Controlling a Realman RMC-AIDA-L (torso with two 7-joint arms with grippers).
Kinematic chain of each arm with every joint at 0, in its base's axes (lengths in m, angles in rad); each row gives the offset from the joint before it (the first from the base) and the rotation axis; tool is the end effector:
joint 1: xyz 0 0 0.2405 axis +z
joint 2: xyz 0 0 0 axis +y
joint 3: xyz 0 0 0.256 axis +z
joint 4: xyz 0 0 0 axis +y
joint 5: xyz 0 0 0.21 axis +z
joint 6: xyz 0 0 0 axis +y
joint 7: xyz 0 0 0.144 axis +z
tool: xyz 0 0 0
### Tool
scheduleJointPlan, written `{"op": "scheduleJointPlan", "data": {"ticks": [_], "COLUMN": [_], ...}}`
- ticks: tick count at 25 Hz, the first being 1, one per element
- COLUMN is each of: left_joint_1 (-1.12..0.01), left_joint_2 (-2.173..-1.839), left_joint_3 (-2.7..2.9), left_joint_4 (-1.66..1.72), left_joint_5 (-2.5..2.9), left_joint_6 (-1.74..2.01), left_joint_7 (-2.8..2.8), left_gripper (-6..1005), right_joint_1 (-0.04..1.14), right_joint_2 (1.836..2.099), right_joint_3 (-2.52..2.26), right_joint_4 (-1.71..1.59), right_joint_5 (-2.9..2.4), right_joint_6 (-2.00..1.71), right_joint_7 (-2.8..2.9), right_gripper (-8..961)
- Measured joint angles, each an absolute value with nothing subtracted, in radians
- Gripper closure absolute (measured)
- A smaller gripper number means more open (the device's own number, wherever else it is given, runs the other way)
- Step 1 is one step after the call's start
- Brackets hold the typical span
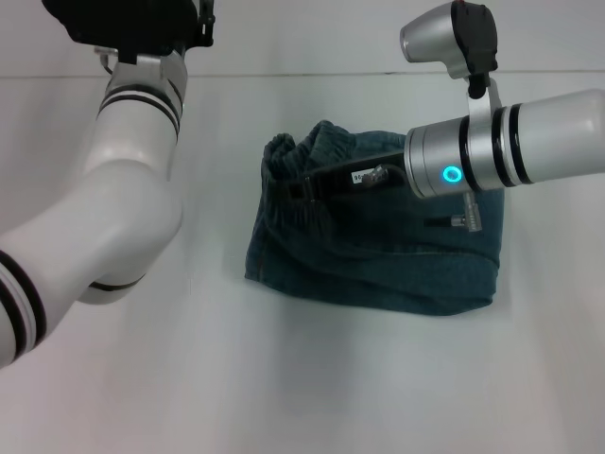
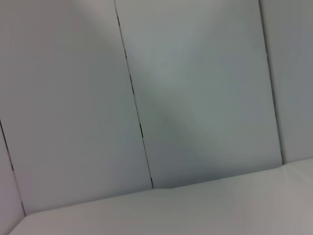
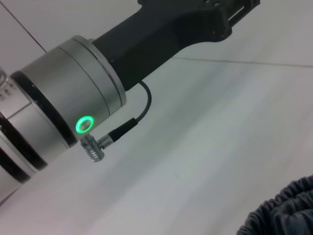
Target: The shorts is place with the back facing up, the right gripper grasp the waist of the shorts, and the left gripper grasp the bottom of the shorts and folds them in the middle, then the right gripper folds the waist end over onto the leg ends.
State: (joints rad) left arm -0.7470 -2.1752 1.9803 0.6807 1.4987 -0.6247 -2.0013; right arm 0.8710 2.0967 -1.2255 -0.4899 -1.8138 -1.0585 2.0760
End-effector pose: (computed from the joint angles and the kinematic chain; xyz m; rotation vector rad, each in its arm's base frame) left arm -0.1610 0.4459 -0.0539 -1.5802 -0.5538 -0.3814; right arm 0.1555 0.4027 -0.0877 -2.6906 1.2079 0.4528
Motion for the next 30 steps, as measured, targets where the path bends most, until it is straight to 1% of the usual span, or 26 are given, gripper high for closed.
{"op": "scheduleJointPlan", "data": {"ticks": [7,13,19,29,30], "left_joint_1": [-0.747,-0.749,-0.750,-0.756,-0.756], "left_joint_2": [-2.175,-2.175,-2.175,-2.175,-2.175], "left_joint_3": [1.981,1.982,1.982,1.980,1.979], "left_joint_4": [0.681,0.681,0.681,0.674,0.674], "left_joint_5": [1.499,1.499,1.499,1.499,1.499], "left_joint_6": [-0.601,-0.589,-0.586,-0.563,-0.563], "left_joint_7": [-2.001,-2.000,-1.999,-1.999,-1.999], "left_gripper": [441,441,441,442,443], "right_joint_1": [0.858,0.854,0.844,0.850,0.843], "right_joint_2": [2.085,2.084,2.086,2.094,2.096], "right_joint_3": [-1.233,-1.230,-1.220,-1.227,-1.228], "right_joint_4": [-0.492,-0.526,-0.572,-0.623,-0.631], "right_joint_5": [-1.819,-1.888,-1.902,-1.875,-1.863], "right_joint_6": [-1.043,-1.011,-0.981,-1.047,-1.060], "right_joint_7": [2.099,2.083,2.033,2.007,2.008], "right_gripper": [881,879,681,206,173]}}
